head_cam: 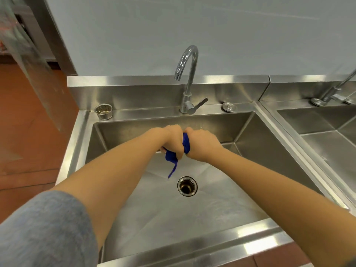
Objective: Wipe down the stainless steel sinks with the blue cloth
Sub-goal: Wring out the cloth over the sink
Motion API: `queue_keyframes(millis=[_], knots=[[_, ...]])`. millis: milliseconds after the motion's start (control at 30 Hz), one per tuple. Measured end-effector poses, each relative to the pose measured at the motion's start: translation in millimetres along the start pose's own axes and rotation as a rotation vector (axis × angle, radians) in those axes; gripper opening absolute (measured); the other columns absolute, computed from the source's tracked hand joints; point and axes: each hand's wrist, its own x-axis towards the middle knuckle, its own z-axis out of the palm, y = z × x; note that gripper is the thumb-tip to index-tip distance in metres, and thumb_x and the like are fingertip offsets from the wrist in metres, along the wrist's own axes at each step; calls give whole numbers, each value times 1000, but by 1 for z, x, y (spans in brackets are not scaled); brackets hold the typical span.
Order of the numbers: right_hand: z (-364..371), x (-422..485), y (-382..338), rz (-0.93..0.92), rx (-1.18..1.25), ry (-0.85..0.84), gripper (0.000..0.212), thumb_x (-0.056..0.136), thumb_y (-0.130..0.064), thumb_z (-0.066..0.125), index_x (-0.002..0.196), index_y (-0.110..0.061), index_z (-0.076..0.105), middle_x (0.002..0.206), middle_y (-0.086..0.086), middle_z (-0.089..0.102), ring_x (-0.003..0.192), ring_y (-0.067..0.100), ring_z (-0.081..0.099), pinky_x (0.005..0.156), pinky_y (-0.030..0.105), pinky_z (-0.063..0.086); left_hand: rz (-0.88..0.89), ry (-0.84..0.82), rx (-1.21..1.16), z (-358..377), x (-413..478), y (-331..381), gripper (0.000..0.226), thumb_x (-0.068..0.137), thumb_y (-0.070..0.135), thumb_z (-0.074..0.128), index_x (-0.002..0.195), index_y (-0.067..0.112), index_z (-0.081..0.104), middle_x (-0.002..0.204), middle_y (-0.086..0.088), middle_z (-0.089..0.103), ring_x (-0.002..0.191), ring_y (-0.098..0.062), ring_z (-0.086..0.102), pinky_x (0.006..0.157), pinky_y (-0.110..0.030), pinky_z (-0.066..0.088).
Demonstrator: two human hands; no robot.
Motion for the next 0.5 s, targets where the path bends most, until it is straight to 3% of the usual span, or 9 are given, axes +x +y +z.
queue_keyframes(millis=[100,233,500], knots=[[2,12,16,-33,-67,13,43,84,-25,64,120,-14,44,98,3,63,80,22,57,62,31,41,-12,19,-157,4,17,2,34,65,11,77,94,4,61,88,-17,67,75,-30,66,57,-33,55],[6,20,31,-56,-96,-6,39,85,-27,63,117,-14,44,89,0,55,73,19,51,61,30,39,-32,20,-307,14,35,3,34,64,4,73,95,-4,62,80,-17,62,66,-30,58,51,-31,48],[28,25,44,-56,-17,-55,36,81,-28,67,108,-17,46,88,-1,57,73,20,52,61,29,39,-33,-20,-234,26,49,3,22,66,8,75,80,8,58,74,-9,61,62,-23,58,48,-28,49]])
